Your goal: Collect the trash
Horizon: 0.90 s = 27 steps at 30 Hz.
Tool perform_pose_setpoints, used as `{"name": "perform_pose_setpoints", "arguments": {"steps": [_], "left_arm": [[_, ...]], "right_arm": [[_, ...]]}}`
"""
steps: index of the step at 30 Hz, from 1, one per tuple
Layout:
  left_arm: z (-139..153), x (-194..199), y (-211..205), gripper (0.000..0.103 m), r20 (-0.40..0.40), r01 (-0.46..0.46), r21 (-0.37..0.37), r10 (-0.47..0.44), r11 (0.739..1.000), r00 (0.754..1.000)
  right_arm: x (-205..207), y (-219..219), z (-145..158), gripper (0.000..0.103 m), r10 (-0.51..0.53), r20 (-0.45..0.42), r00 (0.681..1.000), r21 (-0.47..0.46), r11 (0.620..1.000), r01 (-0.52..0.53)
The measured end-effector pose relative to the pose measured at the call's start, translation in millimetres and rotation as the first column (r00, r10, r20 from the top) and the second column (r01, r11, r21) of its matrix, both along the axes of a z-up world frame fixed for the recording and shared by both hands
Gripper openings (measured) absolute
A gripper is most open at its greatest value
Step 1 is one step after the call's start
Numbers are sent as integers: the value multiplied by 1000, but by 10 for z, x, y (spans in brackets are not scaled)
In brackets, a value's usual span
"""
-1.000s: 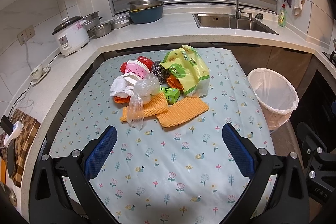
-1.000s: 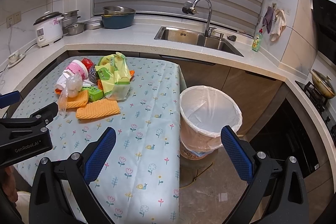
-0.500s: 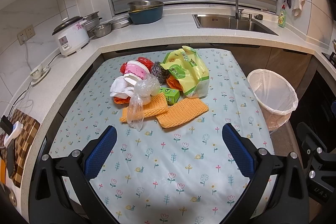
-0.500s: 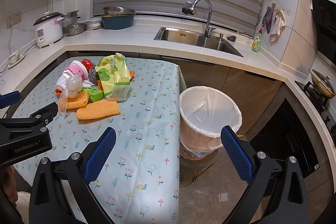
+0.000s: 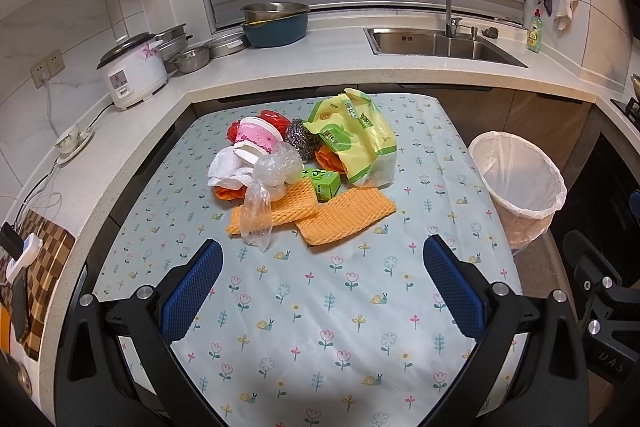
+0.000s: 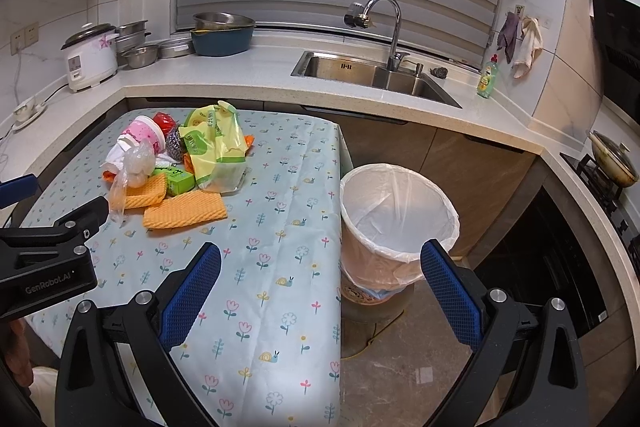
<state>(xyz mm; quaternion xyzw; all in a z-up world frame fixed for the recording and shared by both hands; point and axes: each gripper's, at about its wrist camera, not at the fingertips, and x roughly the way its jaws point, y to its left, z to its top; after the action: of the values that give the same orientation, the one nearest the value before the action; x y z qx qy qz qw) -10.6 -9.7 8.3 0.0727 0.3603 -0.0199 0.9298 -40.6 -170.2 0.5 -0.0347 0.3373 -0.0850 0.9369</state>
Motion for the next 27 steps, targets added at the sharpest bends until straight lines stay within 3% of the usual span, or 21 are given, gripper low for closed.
{"name": "perform_pose_setpoints", "arguments": {"steps": [19,27], "left_arm": [[-88,135,158,96,14,6,-24,-6,1000,1000],[-238,431,514,96,-46,-17,-87,13,996,999]], "right_arm": [[78,-34,-38,96,-16,2,1000,13,1000,16],[328,31,-100,96,-19,7,1000,19,1000,19]]}}
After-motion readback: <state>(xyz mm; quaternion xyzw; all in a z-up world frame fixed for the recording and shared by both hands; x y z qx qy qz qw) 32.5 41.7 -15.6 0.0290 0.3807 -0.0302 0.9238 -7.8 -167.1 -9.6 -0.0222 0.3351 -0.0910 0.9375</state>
